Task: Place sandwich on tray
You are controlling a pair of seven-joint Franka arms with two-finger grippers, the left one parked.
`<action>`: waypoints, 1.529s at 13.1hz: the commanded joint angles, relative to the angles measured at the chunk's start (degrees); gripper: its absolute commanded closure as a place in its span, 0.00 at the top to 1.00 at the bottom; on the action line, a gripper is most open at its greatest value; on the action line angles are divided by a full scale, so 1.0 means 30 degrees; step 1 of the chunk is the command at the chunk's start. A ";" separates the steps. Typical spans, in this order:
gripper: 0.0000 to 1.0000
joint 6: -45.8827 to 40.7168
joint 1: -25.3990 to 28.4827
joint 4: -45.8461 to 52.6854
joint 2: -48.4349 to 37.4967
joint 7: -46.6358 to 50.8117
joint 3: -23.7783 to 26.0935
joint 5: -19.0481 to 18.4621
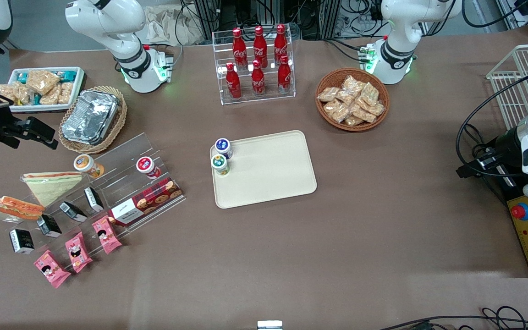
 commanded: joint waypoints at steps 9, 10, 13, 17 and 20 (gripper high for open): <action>1.00 -0.1204 -0.0128 0.0529 0.0108 0.1799 -0.0060 -0.0279; 1.00 -0.1205 -0.0100 0.0529 0.0108 0.2504 -0.0060 -0.0279; 1.00 -0.1146 -0.0449 0.0529 0.0166 0.2773 -0.0322 -0.0890; 1.00 -0.0620 -0.2671 0.0529 0.0196 0.4820 -0.0646 -0.0954; 1.00 0.0695 -0.3407 0.0500 0.0663 0.9437 -0.0734 -0.0690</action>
